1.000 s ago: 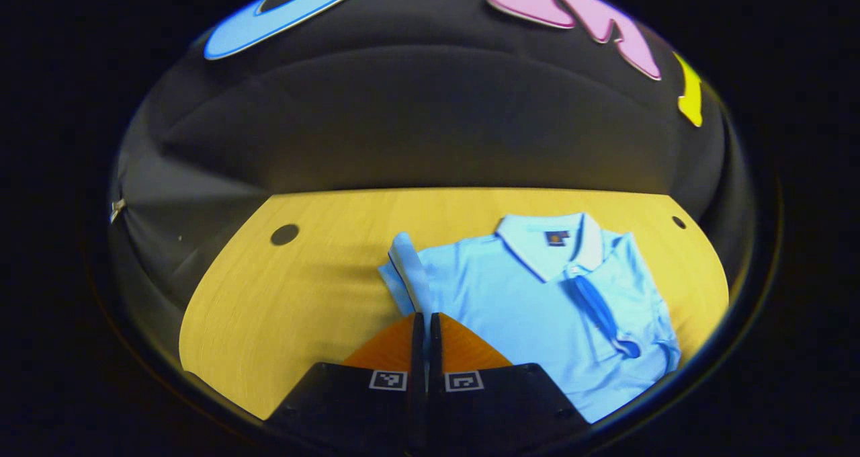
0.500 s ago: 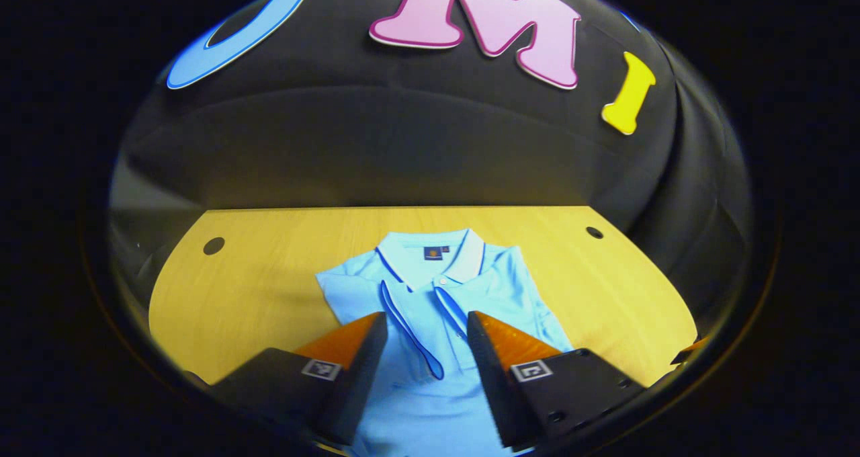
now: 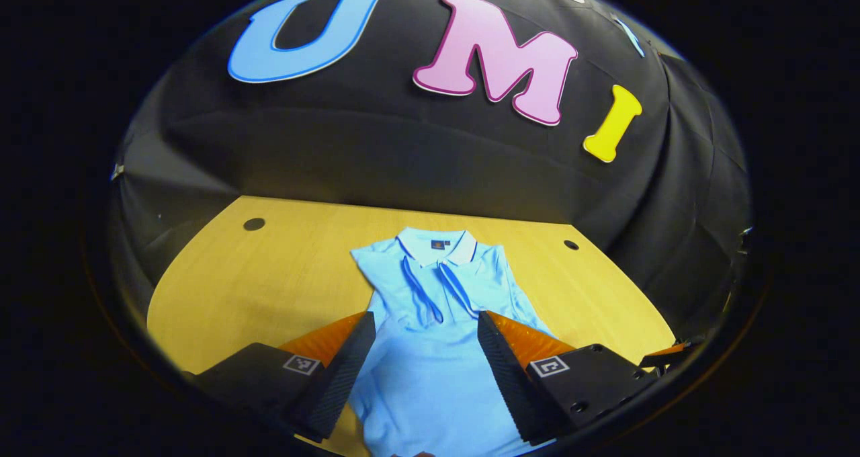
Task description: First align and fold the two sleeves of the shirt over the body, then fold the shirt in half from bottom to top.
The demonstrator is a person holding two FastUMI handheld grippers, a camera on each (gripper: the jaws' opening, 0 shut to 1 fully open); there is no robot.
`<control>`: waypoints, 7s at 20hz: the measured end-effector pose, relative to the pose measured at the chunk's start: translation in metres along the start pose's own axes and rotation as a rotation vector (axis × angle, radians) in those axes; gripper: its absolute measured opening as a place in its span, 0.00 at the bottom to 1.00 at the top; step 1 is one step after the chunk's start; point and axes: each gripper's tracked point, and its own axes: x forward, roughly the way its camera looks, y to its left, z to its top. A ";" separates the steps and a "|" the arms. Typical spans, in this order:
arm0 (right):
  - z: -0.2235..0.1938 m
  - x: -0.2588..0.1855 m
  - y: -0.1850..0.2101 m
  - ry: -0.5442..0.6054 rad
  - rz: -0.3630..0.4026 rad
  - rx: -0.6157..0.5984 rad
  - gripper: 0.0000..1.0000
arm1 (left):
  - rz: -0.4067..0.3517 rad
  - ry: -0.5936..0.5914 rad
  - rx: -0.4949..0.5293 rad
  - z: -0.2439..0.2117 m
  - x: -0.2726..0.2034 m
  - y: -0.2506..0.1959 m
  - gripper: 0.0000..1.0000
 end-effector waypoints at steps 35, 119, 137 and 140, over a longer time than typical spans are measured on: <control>-0.124 0.002 0.049 0.215 0.108 0.023 0.07 | 0.070 0.378 0.103 -0.228 -0.104 -0.019 0.07; 0.255 0.130 0.031 -0.538 -0.187 -0.099 0.97 | 0.113 -0.433 0.091 0.075 -0.288 -0.006 0.97; 0.199 0.106 0.033 -0.450 -0.161 -0.069 0.95 | 0.062 -0.360 0.084 -0.027 -0.360 -0.035 0.97; 0.194 0.102 0.035 -0.445 -0.153 -0.071 0.97 | 0.064 -0.356 0.079 -0.027 -0.360 -0.034 0.97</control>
